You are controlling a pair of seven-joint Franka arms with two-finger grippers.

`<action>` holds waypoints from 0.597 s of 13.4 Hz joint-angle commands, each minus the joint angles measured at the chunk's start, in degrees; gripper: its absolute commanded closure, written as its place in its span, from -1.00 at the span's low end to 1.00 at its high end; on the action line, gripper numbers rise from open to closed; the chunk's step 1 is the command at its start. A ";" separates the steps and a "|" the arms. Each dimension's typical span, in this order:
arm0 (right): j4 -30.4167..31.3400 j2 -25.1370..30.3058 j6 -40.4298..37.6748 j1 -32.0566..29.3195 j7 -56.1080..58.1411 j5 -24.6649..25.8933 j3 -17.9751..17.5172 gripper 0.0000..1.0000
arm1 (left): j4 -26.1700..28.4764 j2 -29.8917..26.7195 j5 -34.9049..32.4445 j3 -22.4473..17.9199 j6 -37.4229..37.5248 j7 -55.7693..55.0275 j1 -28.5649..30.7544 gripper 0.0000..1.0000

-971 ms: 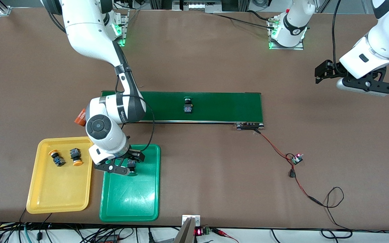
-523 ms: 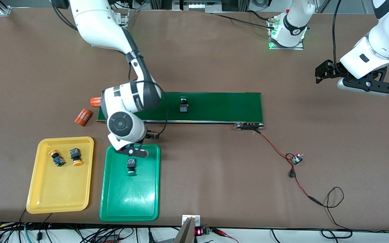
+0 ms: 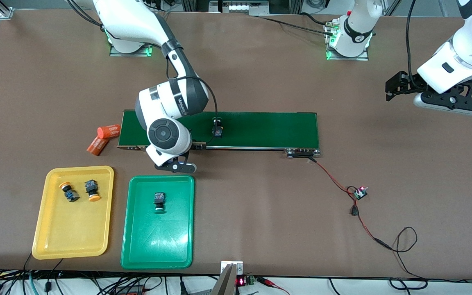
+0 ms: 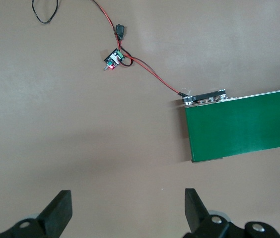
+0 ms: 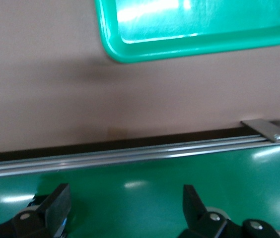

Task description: Sort buttons by color to trays

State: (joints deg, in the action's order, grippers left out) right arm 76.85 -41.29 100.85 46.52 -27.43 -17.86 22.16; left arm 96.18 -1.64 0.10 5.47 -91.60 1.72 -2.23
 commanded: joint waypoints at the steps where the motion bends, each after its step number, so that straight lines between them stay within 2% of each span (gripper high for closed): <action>1: 5.23 3.41 1.89 3.39 -0.87 -1.21 -0.01 -1.00 | -1.44 0.32 0.60 -0.02 1.51 1.00 -0.06 -1.00; 4: 7.08 3.76 4.25 4.63 -1.31 -2.88 -0.01 -1.00 | -1.44 0.32 0.60 0.15 1.95 0.92 -0.06 -1.00; 8: 12.52 4.38 11.19 6.92 -2.27 -3.41 -0.01 -1.00 | -1.53 0.32 0.60 0.24 2.21 0.92 -0.15 -1.00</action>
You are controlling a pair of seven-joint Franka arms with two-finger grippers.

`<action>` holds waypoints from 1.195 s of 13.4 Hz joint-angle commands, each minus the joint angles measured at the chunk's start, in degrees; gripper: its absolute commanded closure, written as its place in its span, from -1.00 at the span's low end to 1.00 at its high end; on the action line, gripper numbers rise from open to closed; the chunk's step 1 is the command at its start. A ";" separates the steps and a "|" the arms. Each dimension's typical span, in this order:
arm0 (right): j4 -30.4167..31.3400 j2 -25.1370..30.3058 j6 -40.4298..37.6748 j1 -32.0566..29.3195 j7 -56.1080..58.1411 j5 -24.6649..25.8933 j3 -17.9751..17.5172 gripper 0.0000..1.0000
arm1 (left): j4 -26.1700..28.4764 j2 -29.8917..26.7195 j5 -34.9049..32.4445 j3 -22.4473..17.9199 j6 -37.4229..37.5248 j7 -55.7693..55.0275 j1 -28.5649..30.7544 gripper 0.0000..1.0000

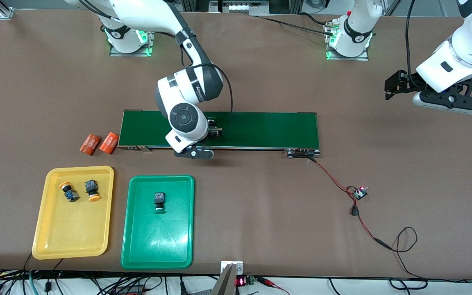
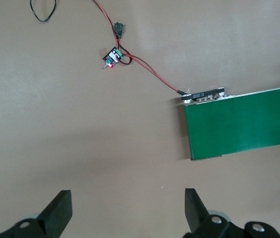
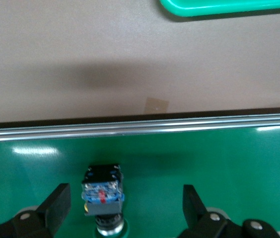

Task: Sort buttons by color to trays
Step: 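Grasp the black button on the conveyor with the right gripper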

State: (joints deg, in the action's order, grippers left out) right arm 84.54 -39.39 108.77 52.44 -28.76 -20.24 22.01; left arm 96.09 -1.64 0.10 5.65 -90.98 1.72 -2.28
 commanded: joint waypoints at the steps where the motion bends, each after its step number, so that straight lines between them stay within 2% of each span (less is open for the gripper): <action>1: 5.28 2.47 3.81 1.70 -1.04 -1.38 0.13 -1.00 | -1.43 0.32 0.60 -0.02 1.50 1.00 -0.09 -1.00; 3: 6.68 2.91 5.22 2.67 -1.13 -1.38 0.13 -1.00 | -1.52 0.32 0.60 0.07 1.50 0.92 -0.18 -1.00; 4: 7.90 3.35 6.70 2.93 -1.13 -1.38 0.13 -0.77 | -1.52 0.32 0.60 0.07 1.50 0.92 -0.18 -1.00; 5: 9.13 3.87 7.24 3.11 -1.13 -2.17 0.13 -0.33 | -1.61 0.32 0.60 0.07 1.50 1.00 -0.18 -1.00; 6: 9.84 4.14 7.25 3.11 -1.13 -3.04 0.13 0.19 | -1.70 0.32 0.60 0.07 1.50 1.09 -0.18 -1.00; 8: 11.16 4.75 7.34 3.28 -1.04 -3.05 0.13 0.35 | -1.70 0.32 0.60 0.07 1.68 0.92 -0.45 -1.00; 10: 11.52 4.76 7.25 3.99 -1.04 -3.05 0.22 0.67 | -1.70 0.41 0.60 0.07 1.68 1.00 -0.36 -1.00; 12: 11.17 4.84 7.16 3.81 -1.04 -3.14 0.48 0.86 | -1.70 0.32 0.60 0.07 1.77 0.92 -0.36 -1.00; 14: 10.21 6.16 6.98 3.20 -1.04 -3.14 0.92 0.90 | -1.79 0.41 0.60 0.07 1.68 0.83 -0.45 -1.00; 16: 6.71 6.69 6.46 1.36 -0.25 -3.14 3.11 0.91 | -1.79 0.41 0.60 0.07 1.77 0.83 -0.45 -1.00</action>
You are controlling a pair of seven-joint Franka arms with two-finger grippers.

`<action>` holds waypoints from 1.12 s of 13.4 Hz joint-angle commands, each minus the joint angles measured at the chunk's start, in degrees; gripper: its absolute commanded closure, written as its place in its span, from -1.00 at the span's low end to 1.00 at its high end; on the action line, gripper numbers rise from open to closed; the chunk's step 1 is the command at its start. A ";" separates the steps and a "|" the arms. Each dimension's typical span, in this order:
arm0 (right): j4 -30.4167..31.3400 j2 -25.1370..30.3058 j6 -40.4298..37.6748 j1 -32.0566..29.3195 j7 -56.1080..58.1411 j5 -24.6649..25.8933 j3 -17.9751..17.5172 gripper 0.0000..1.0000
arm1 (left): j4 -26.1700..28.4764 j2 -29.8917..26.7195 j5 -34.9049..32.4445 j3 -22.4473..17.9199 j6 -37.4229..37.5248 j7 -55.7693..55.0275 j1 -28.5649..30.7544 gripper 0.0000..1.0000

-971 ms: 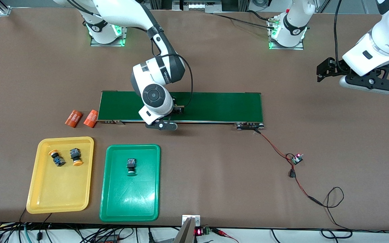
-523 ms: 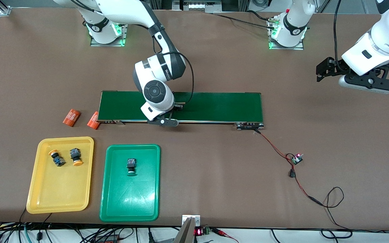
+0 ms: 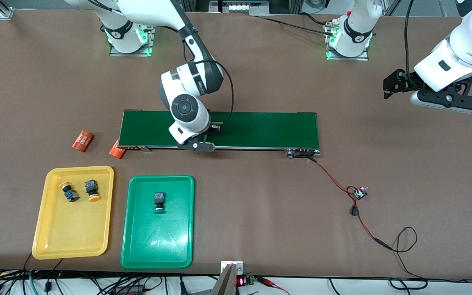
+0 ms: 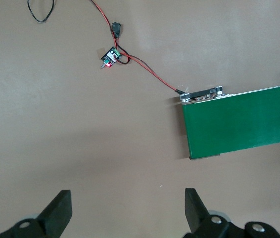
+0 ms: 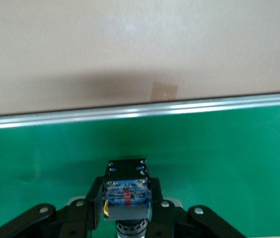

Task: Sort buttons by color to trays
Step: 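Grasp the black button on the conveyor with the right gripper, then carry the black button over the green tray with the right gripper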

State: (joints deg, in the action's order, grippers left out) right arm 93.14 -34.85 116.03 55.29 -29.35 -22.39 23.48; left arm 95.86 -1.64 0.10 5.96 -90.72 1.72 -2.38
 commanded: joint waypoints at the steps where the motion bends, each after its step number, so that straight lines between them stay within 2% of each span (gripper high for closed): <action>1: -3.82 2.07 -0.89 -3.07 0.26 -0.90 2.01 0.95 | -1.55 0.41 0.60 -0.25 1.43 0.83 -0.35 -1.00; 4: -8.84 -0.20 -0.11 -9.31 1.75 -0.64 2.19 0.99 | -1.55 0.41 0.60 -0.25 1.43 0.74 -0.35 -1.00; 7: -14.90 -6.43 1.64 -13.01 4.38 -0.63 2.19 1.00 | -1.55 0.41 0.60 -0.25 1.52 0.74 -0.35 -1.00; 10: -15.89 -10.66 10.07 -15.03 8.86 -0.63 2.10 1.00 | -1.55 0.50 0.60 -0.25 1.34 0.83 -0.35 -1.00; 15: -17.90 -15.15 17.03 -16.00 10.89 -0.90 1.66 1.00 | -1.55 0.50 0.60 -0.25 1.34 0.83 -0.35 -1.00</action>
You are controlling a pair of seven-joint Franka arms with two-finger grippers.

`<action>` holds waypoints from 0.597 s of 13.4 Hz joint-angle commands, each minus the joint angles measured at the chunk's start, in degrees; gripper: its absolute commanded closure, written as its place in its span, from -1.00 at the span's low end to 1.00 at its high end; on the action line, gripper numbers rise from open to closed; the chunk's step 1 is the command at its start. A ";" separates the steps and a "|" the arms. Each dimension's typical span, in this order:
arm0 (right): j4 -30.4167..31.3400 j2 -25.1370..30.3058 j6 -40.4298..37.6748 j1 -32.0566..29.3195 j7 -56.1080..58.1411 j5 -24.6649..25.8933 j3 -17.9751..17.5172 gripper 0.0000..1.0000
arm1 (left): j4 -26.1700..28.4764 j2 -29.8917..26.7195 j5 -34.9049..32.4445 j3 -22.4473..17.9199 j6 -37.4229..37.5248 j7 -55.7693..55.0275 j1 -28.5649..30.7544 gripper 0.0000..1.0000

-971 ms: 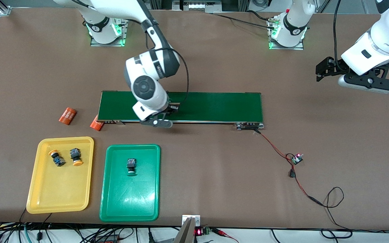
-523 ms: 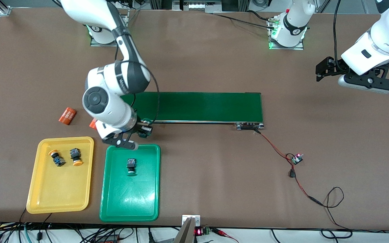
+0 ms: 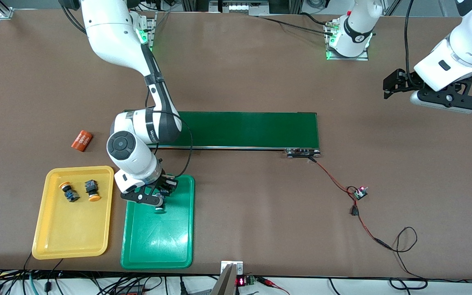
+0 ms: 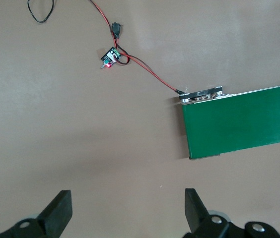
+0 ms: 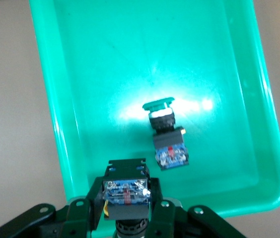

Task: Sort buttons by color to trays
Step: 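Carry the black button over the green tray with the right gripper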

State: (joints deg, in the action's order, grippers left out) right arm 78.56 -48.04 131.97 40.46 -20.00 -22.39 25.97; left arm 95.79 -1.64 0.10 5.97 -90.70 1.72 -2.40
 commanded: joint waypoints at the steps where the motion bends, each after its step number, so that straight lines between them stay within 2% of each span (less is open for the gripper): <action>1: -4.90 -3.27 2.05 -1.43 1.54 -0.99 -0.84 1.00 | -1.49 0.50 0.60 -0.26 1.31 0.83 -0.33 -1.00; 5: -9.47 -6.79 3.20 -3.01 2.06 -0.99 -0.92 1.00 | -1.49 0.50 0.60 -0.26 1.31 0.83 -0.33 -1.00; 8: -9.75 -8.91 5.47 -4.15 4.26 -0.99 -1.97 1.00 | -1.49 0.50 0.60 -0.26 1.40 0.83 -0.33 -1.00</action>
State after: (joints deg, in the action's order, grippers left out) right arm 71.51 -54.56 135.61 38.18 -17.57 -22.39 25.75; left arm 95.79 -1.64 0.10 5.97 -90.69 1.72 -2.40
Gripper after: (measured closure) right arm 0.595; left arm 0.000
